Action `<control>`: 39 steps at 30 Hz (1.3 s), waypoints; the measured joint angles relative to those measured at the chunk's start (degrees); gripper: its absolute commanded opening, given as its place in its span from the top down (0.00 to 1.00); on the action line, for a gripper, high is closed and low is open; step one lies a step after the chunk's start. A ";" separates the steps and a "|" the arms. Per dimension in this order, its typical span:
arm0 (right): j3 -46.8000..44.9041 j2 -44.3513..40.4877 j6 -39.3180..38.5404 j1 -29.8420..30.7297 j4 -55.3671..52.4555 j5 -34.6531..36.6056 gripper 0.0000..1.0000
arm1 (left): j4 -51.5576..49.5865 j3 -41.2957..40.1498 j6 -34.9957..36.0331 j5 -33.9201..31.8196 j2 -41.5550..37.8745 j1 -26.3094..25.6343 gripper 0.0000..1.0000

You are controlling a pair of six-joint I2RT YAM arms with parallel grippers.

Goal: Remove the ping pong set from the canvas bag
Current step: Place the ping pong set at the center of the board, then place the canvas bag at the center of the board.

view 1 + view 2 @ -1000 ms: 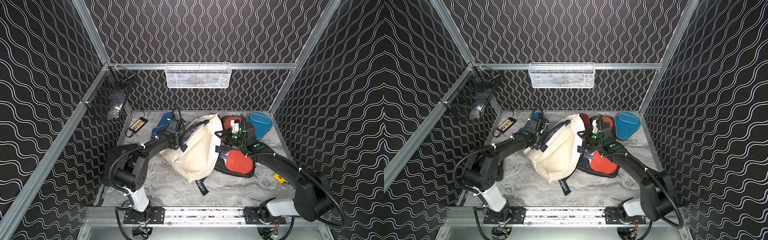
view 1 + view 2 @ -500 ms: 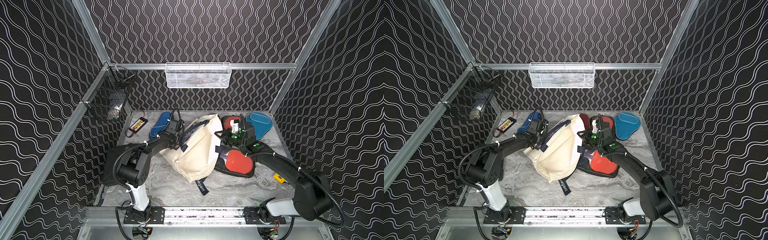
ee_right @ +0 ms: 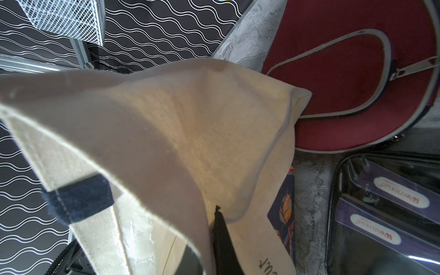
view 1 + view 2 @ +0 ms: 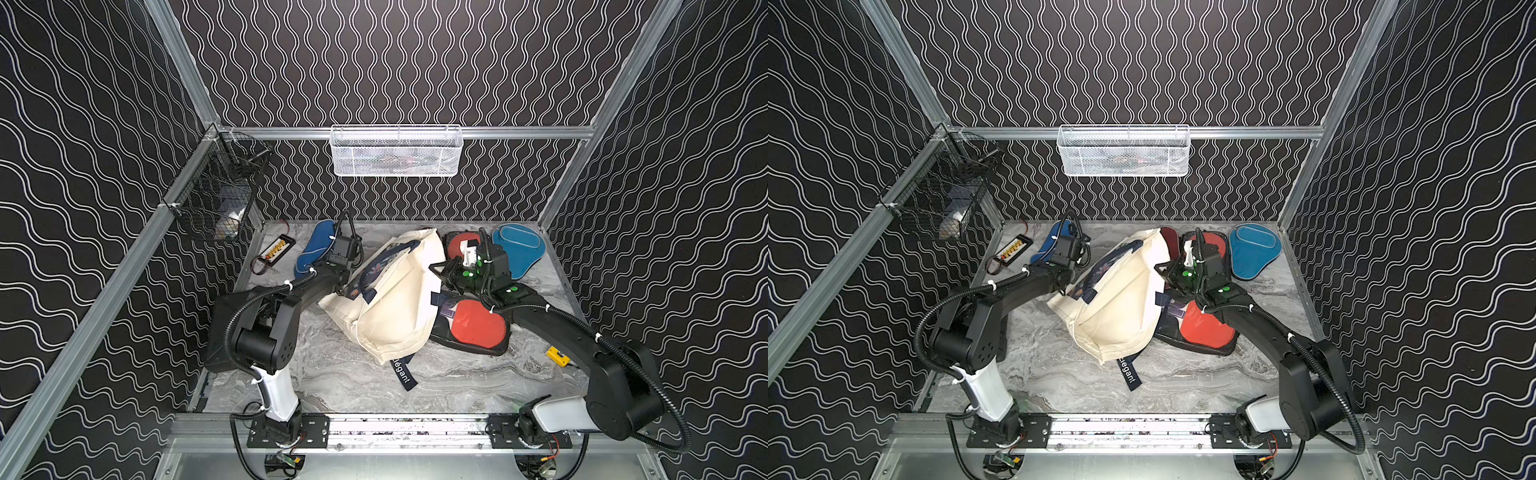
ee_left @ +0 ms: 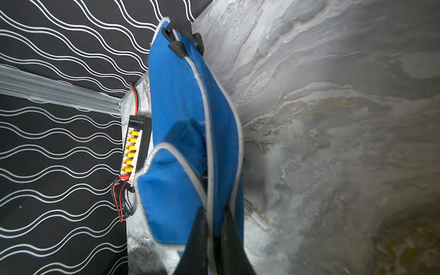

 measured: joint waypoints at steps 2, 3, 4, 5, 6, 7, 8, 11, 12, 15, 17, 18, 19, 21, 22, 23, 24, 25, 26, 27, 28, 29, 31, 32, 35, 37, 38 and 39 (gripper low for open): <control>0.00 0.00 0.00 0.00 -0.04 0.00 1.00 | -0.26 0.00 -0.48 0.00 0.00 0.07 0.88; 0.00 0.00 0.00 0.00 -0.04 0.00 1.00 | -0.37 0.00 -0.63 0.04 0.00 0.09 0.84; -0.02 0.00 0.00 0.00 -0.04 0.00 1.00 | -0.59 0.02 -0.74 0.07 -0.02 0.09 0.79; -0.07 0.00 0.00 0.00 -0.02 0.00 1.00 | -0.70 0.02 -1.22 0.13 -0.04 0.13 0.72; -0.13 0.00 0.00 0.00 -0.02 0.00 1.00 | -0.74 0.11 -2.01 0.24 -0.04 0.17 0.66; -0.22 0.00 0.00 0.02 -0.02 0.00 1.00 | -0.94 0.37 -2.23 0.42 -0.04 0.26 0.60; -0.33 0.00 0.00 0.02 0.00 0.00 1.00 | -1.07 0.70 -2.84 0.52 -0.11 0.33 0.53; -0.42 0.17 0.00 0.02 0.00 0.00 1.00 | -1.51 1.88 -4.90 1.01 -1.01 0.39 0.36; -0.42 0.28 0.00 0.02 0.00 0.00 1.00 | -1.62 2.29 -5.35 1.40 -1.49 0.39 0.31; -0.42 0.68 -0.02 0.02 0.04 -0.02 1.00 | -2.78 3.34 -8.11 3.37 -3.19 0.39 0.17; -0.39 0.87 -0.07 0.00 0.04 -0.02 1.00 | -4.48 4.13 -9.84 4.92 -4.20 0.39 0.05; -0.33 0.96 -0.20 0.02 0.02 -0.02 1.00 | -5.57 4.79 -11.02 6.05 -4.70 0.39 0.01; -0.13 1.11 -0.24 0.02 -0.04 -0.02 1.00 | -6.60 5.35 -11.96 7.04 -5.20 0.39 0.01; 0.28 1.40 -0.48 0.07 -0.11 0.00 1.00 | -8.26 6.38 -13.66 8.87 -6.49 0.39 0.01; 0.50 1.53 -0.83 0.07 -0.33 0.00 1.00 | -9.27 6.97 -14.53 9.99 -7.28 0.39 0.01; 0.70 1.64 -0.90 0.07 -0.46 0.00 1.00 | -10.10 7.45 -15.50 10.82 -7.89 0.39 0.01; 1.03 1.77 -1.03 0.07 -0.87 0.02 1.00 | -11.04 8.00 -16.06 11.93 -8.63 0.39 0.01; 1.40 1.92 -1.07 0.07 -1.36 0.04 1.00 | -11.76 8.39 -17.00 12.96 -9.42 0.39 0.01; 1.75 2.05 -1.20 0.07 -1.79 0.24 1.00 | -12.28 8.63 -17.40 13.79 -10.08 0.39 0.01; 2.23 2.16 -1.51 0.07 -2.51 0.33 1.00 | -12.90 8.76 -18.21 15.04 -11.02 0.39 0.01; 2.86 2.29 -1.68 0.11 -3.17 0.55 1.00 | -13.73 8.79 -18.62 16.26 -11.93 0.39 0.01; 3.39 2.43 -1.99 0.13 -3.76 0.94 1.00 | -14.43 8.74 -18.95 17.27 -12.87 0.39 0.01; 5.05 2.75 -2.67 0.20 -5.88 1.16 1.00 | -15.23 7.85 -20.04 19.26 -15.47 0.39 0.01; 5.86 2.84 -2.99 0.20 -6.84 1.46 1.00 | -15.52 7.34 -20.41 20.04 -16.76 0.39 0.01; 9.46 3.30 -4.48 0.20 -10.47 2.43 1.00 | -16.83 6.16 -21.73 22.45 -20.02 0.42 0.01; 12.35 3.78 -5.49 0.20 -12.94 2.84 1.00 | -17.53 5.66 -23.04 23.82 -21.75 0.42 0.01; 13.49 4.04 -5.79 0.20 -13.68 2.93 1.00 | -17.57 5.40 -23.43 24.55 -22.40 0.42 0.01; 14.99 4.42 -6.05 0.20 -14.75 3.26 1.00 | -17.70 4.96 -24.33 25.44 -23.21 0.42 0.01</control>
